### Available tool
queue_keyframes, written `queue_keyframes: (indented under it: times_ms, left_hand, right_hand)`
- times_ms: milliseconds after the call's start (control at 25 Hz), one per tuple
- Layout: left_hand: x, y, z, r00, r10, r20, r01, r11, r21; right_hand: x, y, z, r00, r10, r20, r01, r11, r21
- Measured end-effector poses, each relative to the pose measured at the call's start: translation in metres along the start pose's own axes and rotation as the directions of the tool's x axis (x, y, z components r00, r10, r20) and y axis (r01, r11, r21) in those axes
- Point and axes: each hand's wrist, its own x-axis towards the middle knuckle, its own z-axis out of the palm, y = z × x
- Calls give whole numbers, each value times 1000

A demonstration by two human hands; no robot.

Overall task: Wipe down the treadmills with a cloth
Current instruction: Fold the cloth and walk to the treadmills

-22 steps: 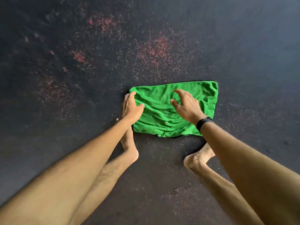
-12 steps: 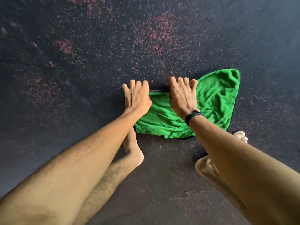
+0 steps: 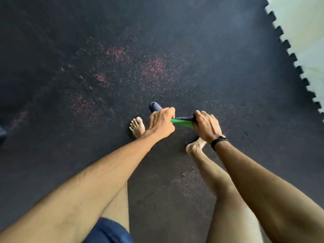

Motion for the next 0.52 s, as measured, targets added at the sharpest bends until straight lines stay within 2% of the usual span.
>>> queue_keyframes:
  times_ms: [80, 160, 280, 400, 520]
  left_hand:
    - [-39, 38, -52, 1000, 20, -4, -20, 1000, 13]
    - [-72, 71, -105, 997, 68, -35, -68, 998, 3]
    - [-115, 110, -174, 982, 130, -134, -144, 984, -103]
    - [-146, 153, -235, 962, 202, -184, -232, 960, -155]
    - [-171, 204, -302, 916, 353, -192, -380, 916, -128]
  right_hand:
    - [-54, -17, -62, 998, 60, -37, -59, 998, 14]
    - [-96, -33, -127, 992, 61, -111, -58, 998, 29]
    - [-142, -46, -209, 966, 81, -247, -62, 995, 84]
    - [-172, -54, -280, 901, 155, -404, -92, 981, 171]
    - [-201, -62, -354, 835, 218, -505, -101, 963, 249]
